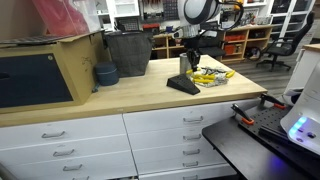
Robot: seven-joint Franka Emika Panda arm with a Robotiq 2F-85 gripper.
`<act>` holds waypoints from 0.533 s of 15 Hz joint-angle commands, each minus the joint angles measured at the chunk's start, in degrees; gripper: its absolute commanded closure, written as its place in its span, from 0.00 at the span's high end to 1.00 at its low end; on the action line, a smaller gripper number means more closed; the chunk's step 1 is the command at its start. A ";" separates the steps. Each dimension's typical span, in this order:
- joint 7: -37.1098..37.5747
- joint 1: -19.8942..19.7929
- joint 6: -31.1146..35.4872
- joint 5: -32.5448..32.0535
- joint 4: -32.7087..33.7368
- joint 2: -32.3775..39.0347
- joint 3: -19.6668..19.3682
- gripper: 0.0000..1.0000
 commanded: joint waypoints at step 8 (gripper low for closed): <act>0.93 0.00 -0.89 0.63 0.93 -0.08 0.78 0.04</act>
